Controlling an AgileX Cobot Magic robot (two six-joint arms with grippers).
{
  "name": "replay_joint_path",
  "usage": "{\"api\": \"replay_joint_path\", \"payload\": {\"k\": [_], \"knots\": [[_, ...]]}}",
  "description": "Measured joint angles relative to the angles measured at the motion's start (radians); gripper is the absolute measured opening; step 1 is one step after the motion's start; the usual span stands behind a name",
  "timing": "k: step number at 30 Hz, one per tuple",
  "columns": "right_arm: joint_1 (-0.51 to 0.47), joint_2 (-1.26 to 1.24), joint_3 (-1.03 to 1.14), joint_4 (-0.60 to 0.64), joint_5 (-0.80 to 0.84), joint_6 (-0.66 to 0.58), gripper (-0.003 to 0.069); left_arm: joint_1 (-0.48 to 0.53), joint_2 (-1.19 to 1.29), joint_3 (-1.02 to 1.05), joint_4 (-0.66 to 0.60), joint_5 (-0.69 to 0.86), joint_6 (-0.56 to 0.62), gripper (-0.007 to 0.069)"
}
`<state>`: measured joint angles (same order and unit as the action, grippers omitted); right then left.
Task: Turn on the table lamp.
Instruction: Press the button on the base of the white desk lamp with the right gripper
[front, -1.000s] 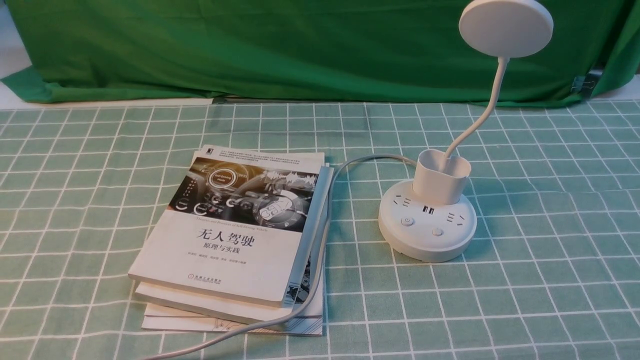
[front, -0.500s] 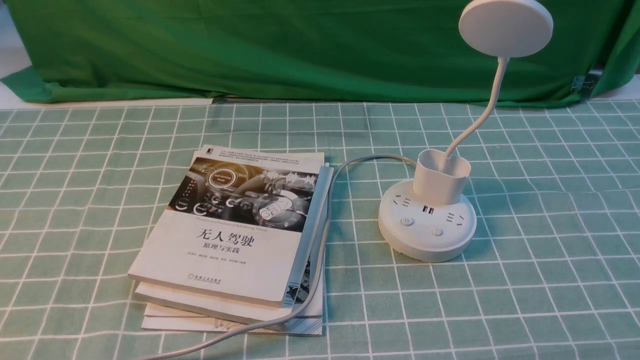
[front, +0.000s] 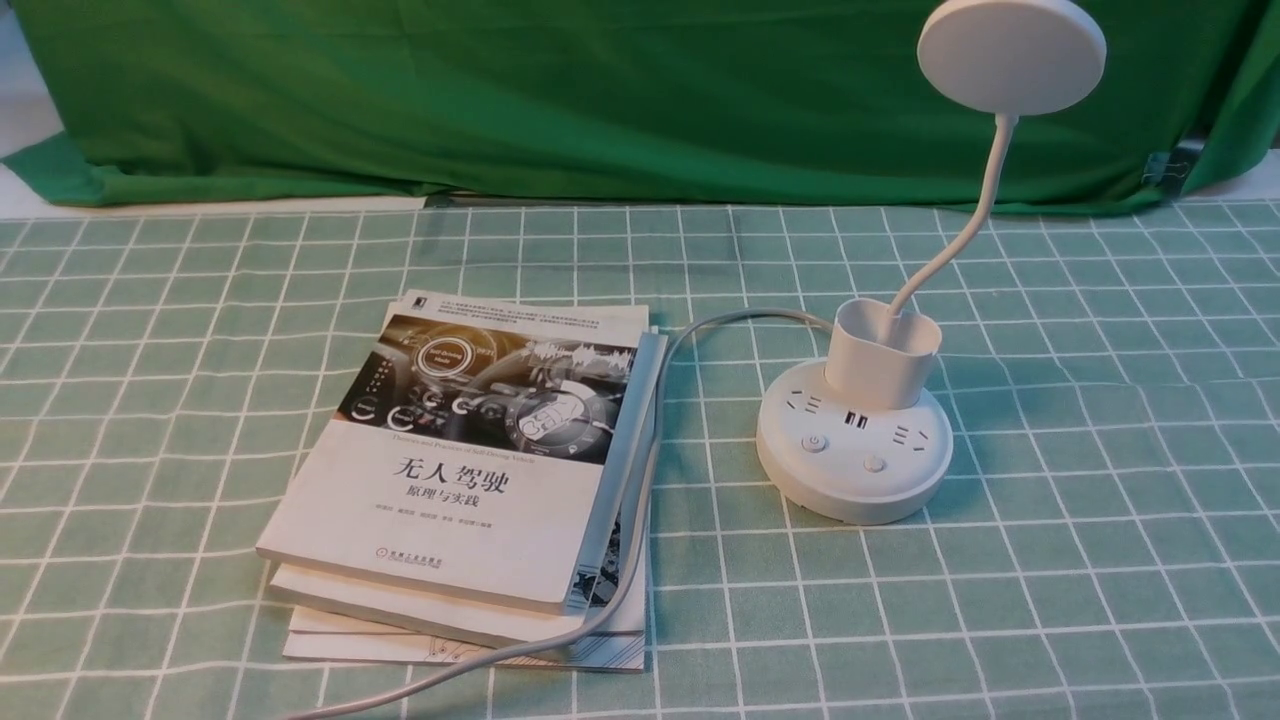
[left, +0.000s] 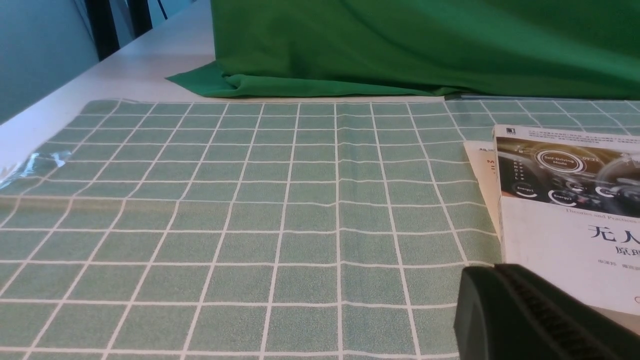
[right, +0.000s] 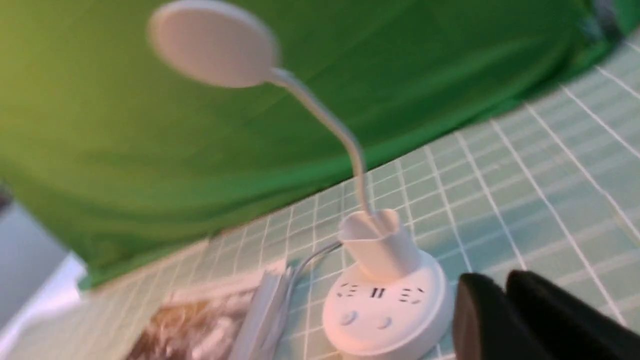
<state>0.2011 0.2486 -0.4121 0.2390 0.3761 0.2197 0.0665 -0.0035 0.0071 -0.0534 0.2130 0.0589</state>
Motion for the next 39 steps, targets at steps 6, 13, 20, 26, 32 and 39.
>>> {"api": "replay_joint_path", "payload": {"k": [6, 13, 20, 26, 32, 39], "knots": [[0.111, 0.382, -0.346, -0.001, 0.272, -0.374, 0.0032, 0.000, 0.000, 0.000, 0.000, 0.000, 0.000, 0.0021], [0.159, 0.739, -0.432, -0.001, 0.348, -0.549, 0.0033, 0.000, 0.000, 0.000, 0.000, 0.000, 0.000, 0.0021], [0.159, 1.032, -0.434, -0.003, 0.277, -0.565, 0.0034, 0.000, 0.000, 0.000, 0.000, 0.000, 0.000, 0.0021], [0.159, 1.239, -0.480, -0.003, 0.211, -0.558, 0.0034, 0.000, 0.000, 0.000, 0.000, 0.000, 0.000, 0.0021], [0.160, 1.370, -0.551, 0.014, 0.148, -0.557, 0.0034, 0.000, 0.000, 0.000, 0.000, 0.000, 0.000, 0.0021], [0.170, 1.459, -0.591, 0.133, 0.052, -0.610, 0.0034, 0.000, 0.000, 0.000, 0.000, 0.000, 0.000, 0.0021]]}}
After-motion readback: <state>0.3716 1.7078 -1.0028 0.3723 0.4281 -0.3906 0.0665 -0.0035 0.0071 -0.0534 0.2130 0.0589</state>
